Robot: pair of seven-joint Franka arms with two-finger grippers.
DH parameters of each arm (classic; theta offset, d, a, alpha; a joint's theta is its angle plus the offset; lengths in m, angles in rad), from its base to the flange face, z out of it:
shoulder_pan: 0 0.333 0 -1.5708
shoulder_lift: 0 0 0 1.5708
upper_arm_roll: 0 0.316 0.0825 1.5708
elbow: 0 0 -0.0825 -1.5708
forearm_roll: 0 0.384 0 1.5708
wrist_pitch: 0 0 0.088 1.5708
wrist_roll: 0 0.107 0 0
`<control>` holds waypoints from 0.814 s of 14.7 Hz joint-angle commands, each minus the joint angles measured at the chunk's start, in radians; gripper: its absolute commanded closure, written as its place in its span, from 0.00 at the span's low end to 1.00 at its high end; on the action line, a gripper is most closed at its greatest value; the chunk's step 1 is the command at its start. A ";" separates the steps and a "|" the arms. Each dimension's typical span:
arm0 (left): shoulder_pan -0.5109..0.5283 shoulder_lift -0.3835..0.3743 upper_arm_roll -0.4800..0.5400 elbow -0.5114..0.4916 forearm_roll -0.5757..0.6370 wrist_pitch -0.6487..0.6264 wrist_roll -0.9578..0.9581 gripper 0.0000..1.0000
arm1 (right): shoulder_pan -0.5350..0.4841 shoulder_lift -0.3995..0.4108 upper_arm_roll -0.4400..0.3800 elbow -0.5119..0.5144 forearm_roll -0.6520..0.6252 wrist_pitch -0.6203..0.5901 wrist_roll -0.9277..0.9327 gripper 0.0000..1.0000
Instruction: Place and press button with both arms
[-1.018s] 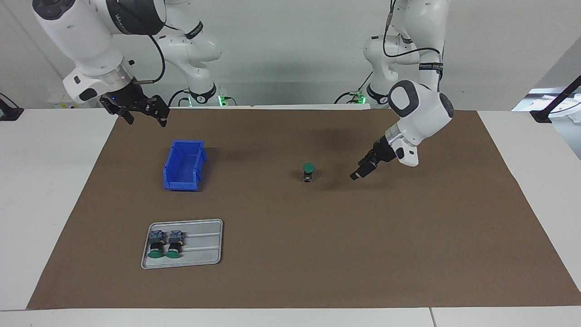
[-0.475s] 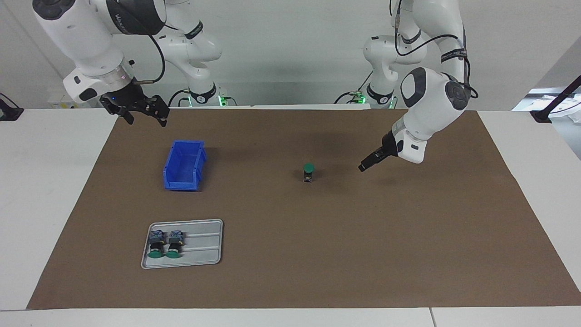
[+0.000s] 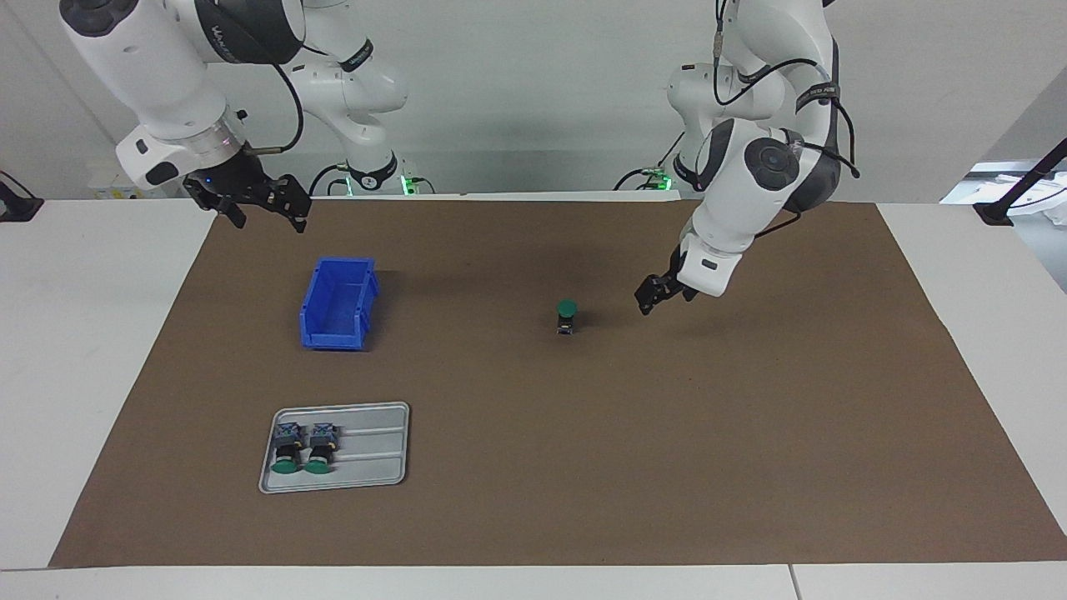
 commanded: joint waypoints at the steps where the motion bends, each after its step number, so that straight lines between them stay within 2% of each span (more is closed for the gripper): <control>1: -0.029 0.019 0.004 0.030 0.019 -0.022 -0.025 0.22 | -0.004 -0.022 0.001 -0.024 0.005 -0.002 -0.021 0.02; 3: -0.039 0.019 0.004 0.040 0.014 -0.028 -0.064 0.35 | -0.004 -0.022 0.001 -0.024 0.005 -0.002 -0.021 0.02; 4: -0.046 0.022 0.001 0.050 0.011 -0.029 -0.064 0.49 | -0.004 -0.022 0.001 -0.024 0.005 -0.002 -0.021 0.02; 5: -0.057 0.046 0.001 0.078 0.008 -0.032 -0.067 0.59 | -0.004 -0.022 0.001 -0.024 0.005 -0.002 -0.021 0.02; 7: -0.091 0.077 0.002 0.119 0.007 -0.054 -0.090 0.75 | -0.004 -0.022 0.001 -0.024 0.005 -0.002 -0.021 0.02; 12: -0.172 0.125 0.006 0.136 0.017 -0.014 -0.162 0.87 | -0.004 -0.022 0.001 -0.024 0.005 -0.002 -0.021 0.02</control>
